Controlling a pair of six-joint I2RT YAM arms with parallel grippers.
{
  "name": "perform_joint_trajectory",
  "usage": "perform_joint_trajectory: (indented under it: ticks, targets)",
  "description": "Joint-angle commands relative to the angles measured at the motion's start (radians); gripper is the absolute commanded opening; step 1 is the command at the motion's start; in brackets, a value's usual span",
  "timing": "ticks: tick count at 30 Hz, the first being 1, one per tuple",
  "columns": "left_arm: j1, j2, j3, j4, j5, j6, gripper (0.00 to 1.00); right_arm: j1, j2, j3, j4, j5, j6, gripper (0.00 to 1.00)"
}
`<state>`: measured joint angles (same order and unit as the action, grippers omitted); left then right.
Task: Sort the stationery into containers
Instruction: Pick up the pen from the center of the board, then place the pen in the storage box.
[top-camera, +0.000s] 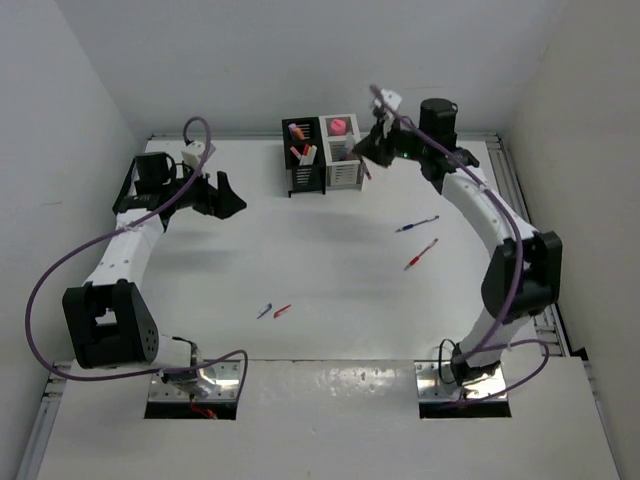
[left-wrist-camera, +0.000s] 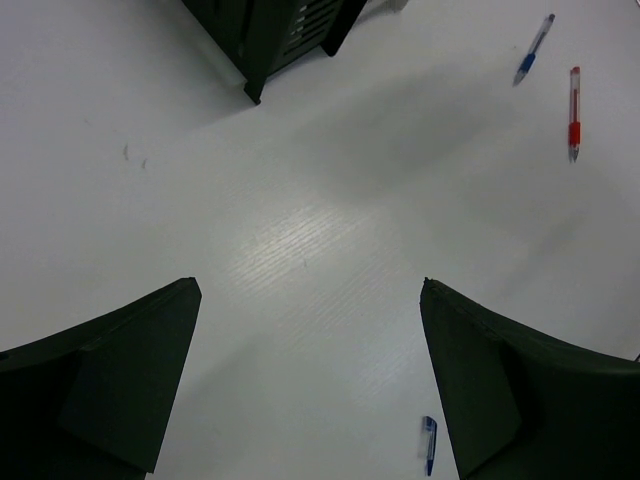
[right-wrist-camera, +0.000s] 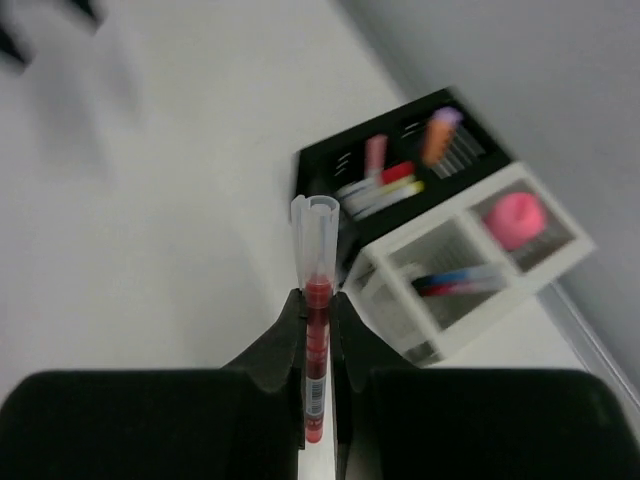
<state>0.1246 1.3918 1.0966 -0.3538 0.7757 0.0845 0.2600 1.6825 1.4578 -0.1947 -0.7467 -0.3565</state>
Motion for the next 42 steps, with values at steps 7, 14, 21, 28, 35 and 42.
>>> perform_joint_trajectory:
  ticks: [7,14,21,28,35,42]
  targets:
    - [0.038,-0.039,-0.026,0.150,0.027,-0.065,0.98,-0.036,0.402,0.285,0.843,0.273,0.757,0.00]
    - [0.063,-0.011,-0.011,0.108,0.017,-0.023,0.98,-0.012,0.534,0.351,0.871,0.329,0.795,0.00]
    - [0.032,0.041,0.045,-0.009,-0.027,0.104,0.96,-0.010,0.527,0.225,0.885,0.322,0.739,0.26]
    - [-0.114,-0.031,-0.017,-0.065,-0.127,0.208,0.95,-0.036,0.425,0.105,0.867,0.299,0.699,0.48]
    - [-0.325,-0.099,-0.132,-0.195,-0.168,0.343,0.79,-0.105,0.150,-0.067,0.729,0.144,0.735,0.46]
    - [-0.563,-0.005,-0.156,-0.321,-0.320,0.348,0.56,-0.221,-0.187,-0.359,0.424,0.020,0.553,0.40]
